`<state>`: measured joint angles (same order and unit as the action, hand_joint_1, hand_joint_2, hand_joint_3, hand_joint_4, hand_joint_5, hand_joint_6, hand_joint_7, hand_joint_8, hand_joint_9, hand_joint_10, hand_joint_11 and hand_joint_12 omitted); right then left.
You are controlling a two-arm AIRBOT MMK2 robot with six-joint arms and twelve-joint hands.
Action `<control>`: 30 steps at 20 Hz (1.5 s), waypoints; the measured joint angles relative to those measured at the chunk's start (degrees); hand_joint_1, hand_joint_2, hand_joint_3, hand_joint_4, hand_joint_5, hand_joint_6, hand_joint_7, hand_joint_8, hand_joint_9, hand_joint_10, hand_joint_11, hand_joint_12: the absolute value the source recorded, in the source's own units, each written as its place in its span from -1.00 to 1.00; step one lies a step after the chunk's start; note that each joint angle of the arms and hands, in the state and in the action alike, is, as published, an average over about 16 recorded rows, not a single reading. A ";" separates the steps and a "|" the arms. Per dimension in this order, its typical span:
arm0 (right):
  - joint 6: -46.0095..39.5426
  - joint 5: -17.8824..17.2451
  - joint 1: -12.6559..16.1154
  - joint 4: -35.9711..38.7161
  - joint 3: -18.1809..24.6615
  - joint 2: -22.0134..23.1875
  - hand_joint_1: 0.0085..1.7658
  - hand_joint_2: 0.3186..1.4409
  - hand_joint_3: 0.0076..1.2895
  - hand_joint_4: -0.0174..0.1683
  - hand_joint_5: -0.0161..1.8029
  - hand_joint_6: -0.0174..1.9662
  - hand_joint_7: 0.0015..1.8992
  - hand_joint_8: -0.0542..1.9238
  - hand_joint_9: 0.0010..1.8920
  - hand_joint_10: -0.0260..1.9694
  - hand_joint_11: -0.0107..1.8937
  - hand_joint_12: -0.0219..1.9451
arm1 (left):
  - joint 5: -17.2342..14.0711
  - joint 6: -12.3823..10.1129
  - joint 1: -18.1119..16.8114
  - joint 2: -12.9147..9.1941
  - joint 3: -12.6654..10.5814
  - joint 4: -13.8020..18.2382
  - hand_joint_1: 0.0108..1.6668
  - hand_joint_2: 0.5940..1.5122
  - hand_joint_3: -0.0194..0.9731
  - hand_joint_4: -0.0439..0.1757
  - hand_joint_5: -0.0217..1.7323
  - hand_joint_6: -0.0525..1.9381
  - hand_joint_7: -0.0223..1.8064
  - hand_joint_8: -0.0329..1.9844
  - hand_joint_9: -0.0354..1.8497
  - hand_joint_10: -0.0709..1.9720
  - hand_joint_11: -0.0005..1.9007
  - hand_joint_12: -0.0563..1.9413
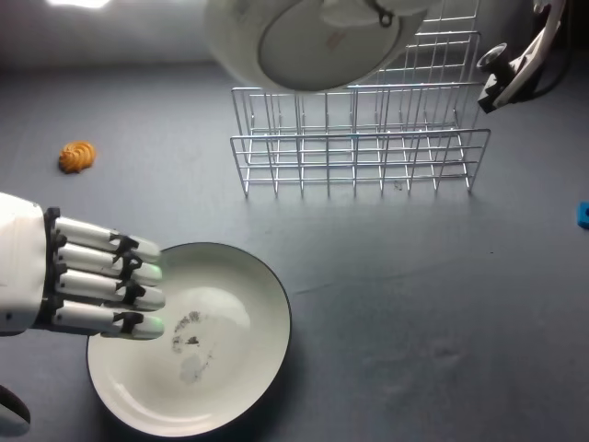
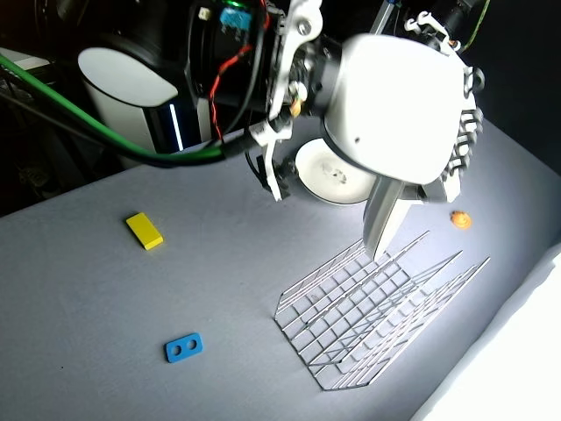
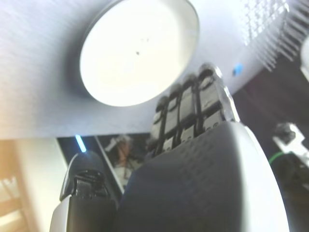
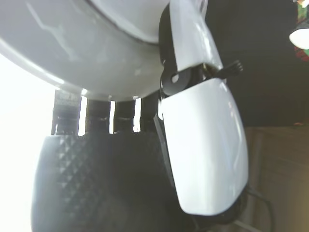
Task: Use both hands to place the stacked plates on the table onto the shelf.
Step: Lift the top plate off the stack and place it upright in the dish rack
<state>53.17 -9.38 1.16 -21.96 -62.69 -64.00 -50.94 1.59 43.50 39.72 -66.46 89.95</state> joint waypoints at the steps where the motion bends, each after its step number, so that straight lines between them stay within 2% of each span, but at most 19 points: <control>1: 0.00 0.15 -0.06 -0.73 -0.69 -0.28 0.46 0.33 -1.00 -0.86 -0.17 0.30 -0.08 0.28 -0.02 0.04 -0.11 0.45 | 0.75 0.01 0.42 0.14 0.36 0.11 -0.99 0.36 -0.93 -0.61 -0.92 -0.93 -0.91 -0.95 -0.91 -0.93 -0.97 -0.87; 8: 0.00 0.71 -0.69 -4.54 -5.18 -2.09 0.44 0.39 -1.00 -0.87 -0.18 0.28 -0.10 0.30 -0.04 0.10 -0.12 0.46 | 6.25 0.01 3.67 0.69 2.55 0.59 -0.99 0.37 -0.93 -0.61 -0.91 -0.93 -0.90 -0.95 -0.90 -0.93 -0.97 -0.81; 16: -0.15 0.47 -2.61 -7.91 -9.51 -4.18 0.44 0.45 -1.00 -0.92 -0.20 0.25 -0.14 0.29 -0.08 0.32 -0.12 0.46 | 11.51 -0.14 6.46 0.79 3.92 0.78 -0.99 0.37 -0.93 -0.61 -0.91 -0.93 -0.91 -0.95 -0.91 -0.93 -0.98 -0.80; 21: -0.16 0.59 -4.45 -10.00 -12.00 -5.40 0.41 0.47 -1.00 -0.92 -0.23 0.27 -0.14 0.32 -0.09 0.23 -0.14 0.46 | 13.70 -0.30 7.62 0.77 3.84 0.44 -0.99 0.37 -0.93 -0.61 -0.92 -0.93 -0.91 -0.95 -0.92 -0.93 -0.98 -0.82; 23: -0.17 0.69 -5.26 -10.76 -12.82 -5.87 0.41 0.48 -1.00 -0.92 -0.23 0.28 -0.14 0.31 -0.09 0.25 -0.13 0.46 | 14.33 -0.41 8.31 0.74 3.71 0.31 -0.99 0.38 -0.93 -0.61 -0.92 -0.93 -0.92 -0.95 -0.92 -0.93 -0.98 -0.85; 30: -0.16 0.89 -7.78 -12.25 -14.75 -6.93 0.40 0.49 -1.00 -0.92 -0.23 0.30 -0.13 0.32 -0.09 0.19 -0.13 0.45 | 15.48 -1.06 10.87 0.50 3.10 -0.65 -0.99 0.37 -0.93 -0.63 -0.94 -0.95 -0.93 -0.95 -0.93 -0.93 -0.99 -0.91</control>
<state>53.01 -8.49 -6.62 -34.21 -77.44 -70.94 -35.46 0.53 54.37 40.22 -63.36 89.30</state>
